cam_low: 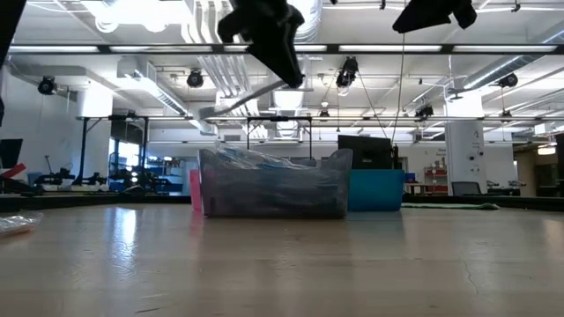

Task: Pick & Place Toothbrushes
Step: Put the blue toothbrush into the transparent gray bin

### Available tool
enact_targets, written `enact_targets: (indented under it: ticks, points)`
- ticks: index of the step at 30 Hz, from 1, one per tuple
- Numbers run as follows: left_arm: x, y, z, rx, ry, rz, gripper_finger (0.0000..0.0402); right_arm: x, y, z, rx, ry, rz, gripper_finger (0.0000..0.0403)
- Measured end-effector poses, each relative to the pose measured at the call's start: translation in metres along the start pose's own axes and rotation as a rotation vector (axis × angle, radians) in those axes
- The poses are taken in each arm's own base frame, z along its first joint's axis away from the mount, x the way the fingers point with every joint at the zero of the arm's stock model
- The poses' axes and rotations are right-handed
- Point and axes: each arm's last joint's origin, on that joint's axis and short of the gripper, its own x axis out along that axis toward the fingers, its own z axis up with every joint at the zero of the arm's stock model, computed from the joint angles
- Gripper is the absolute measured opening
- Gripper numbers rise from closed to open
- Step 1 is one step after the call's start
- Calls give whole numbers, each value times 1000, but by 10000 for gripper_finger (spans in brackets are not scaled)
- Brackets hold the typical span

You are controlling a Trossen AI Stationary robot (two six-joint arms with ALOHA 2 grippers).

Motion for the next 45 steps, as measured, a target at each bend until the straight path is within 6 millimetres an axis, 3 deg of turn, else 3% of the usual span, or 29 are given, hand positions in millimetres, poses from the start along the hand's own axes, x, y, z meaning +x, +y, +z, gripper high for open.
enact_targets:
  ticks: [5,12,19,28,45]
  points:
    - [15,-8,10,79,-19,-6,44,4,-21,4,7,28,-32,96]
    - [41,-20,23,83,30,-24,44,14,-36,2,18,97,-59,128]
    - [66,-29,39,117,184,57,44,18,-39,0,13,120,-79,157]
    - [96,-43,41,129,273,40,44,18,-39,0,9,126,-81,182]
    - [111,-46,38,146,284,47,56,17,-40,-2,-2,139,-86,187]
